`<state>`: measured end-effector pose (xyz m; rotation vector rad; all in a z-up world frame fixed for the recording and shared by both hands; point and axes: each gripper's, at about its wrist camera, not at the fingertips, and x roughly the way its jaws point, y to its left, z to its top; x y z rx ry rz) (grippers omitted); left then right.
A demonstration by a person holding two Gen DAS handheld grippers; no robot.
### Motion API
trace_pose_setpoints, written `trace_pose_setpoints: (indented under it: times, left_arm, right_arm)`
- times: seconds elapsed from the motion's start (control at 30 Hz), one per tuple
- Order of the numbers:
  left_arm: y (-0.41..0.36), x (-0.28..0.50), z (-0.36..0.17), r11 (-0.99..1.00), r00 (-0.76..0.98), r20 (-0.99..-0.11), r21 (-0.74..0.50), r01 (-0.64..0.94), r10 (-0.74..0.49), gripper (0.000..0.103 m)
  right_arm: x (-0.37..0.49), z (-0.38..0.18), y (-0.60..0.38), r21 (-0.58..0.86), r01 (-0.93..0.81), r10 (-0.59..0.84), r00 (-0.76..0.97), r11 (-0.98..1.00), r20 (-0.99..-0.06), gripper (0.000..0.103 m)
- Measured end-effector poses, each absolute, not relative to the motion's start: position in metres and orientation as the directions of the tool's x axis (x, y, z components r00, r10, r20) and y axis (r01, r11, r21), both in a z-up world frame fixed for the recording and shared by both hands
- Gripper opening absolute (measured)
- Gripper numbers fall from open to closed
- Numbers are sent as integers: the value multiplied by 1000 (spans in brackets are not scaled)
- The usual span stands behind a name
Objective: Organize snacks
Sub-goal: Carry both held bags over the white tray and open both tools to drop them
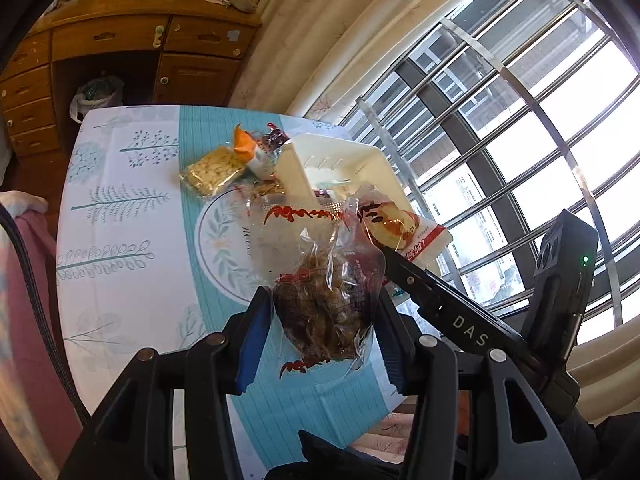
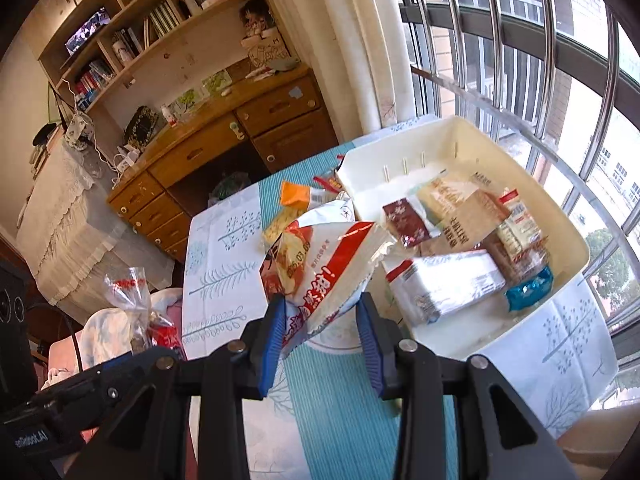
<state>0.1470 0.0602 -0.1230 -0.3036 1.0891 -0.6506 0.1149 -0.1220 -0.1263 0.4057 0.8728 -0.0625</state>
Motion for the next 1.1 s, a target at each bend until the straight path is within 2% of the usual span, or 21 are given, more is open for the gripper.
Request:
trace_pose_setpoints:
  times: [0.6,1.1]
  left_arm:
    - [-49,145,-113,805,379,-710,-531,266,-594,49]
    - [-133,191,-125,832,412,-725,-511,215,-552,50]
  right_arm:
    - [115,-110,-218,249,65,136,692,966,-709,36]
    - [141,-120,-293,216,-28,173,705,976,-688,36]
